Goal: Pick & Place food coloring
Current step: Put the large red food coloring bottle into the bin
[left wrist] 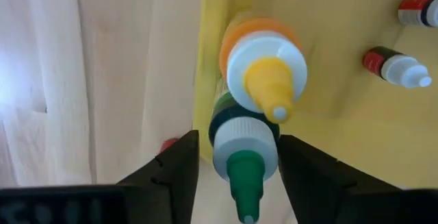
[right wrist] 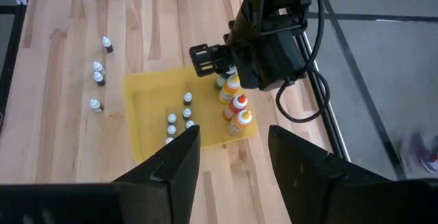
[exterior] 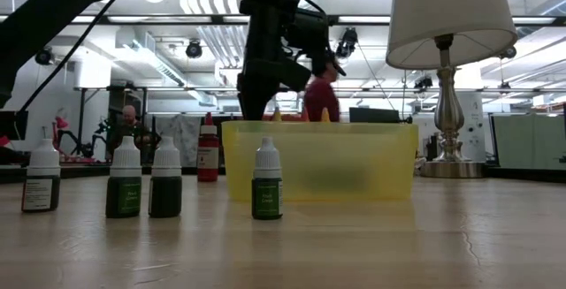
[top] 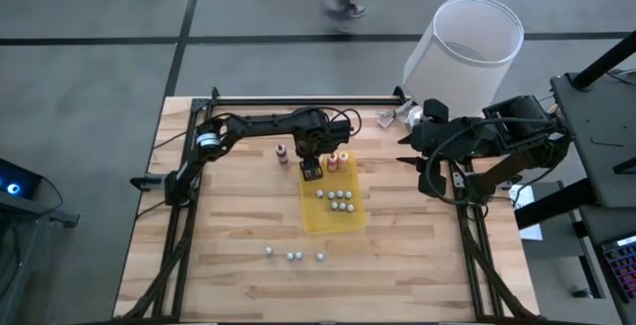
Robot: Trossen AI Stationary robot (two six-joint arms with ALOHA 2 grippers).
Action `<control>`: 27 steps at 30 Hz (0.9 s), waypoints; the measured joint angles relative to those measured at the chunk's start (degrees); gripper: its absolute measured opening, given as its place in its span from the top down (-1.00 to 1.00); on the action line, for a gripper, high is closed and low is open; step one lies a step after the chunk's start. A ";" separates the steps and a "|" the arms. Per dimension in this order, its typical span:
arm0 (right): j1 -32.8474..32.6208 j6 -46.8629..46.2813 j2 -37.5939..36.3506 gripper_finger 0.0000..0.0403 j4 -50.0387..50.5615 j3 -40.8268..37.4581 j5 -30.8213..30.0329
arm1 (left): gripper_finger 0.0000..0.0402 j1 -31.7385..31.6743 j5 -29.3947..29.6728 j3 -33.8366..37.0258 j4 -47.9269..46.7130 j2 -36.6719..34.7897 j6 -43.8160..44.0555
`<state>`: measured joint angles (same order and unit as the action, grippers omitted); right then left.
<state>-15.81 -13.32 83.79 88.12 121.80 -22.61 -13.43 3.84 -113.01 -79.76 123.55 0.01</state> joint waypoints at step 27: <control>0.00 0.12 0.00 0.17 -0.06 0.00 -0.02 | 0.15 -1.50 -1.29 -13.75 -10.27 -2.91 0.68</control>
<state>-15.82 -13.20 83.79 88.05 121.80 -22.63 -14.94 2.55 -126.76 -90.02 120.64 0.69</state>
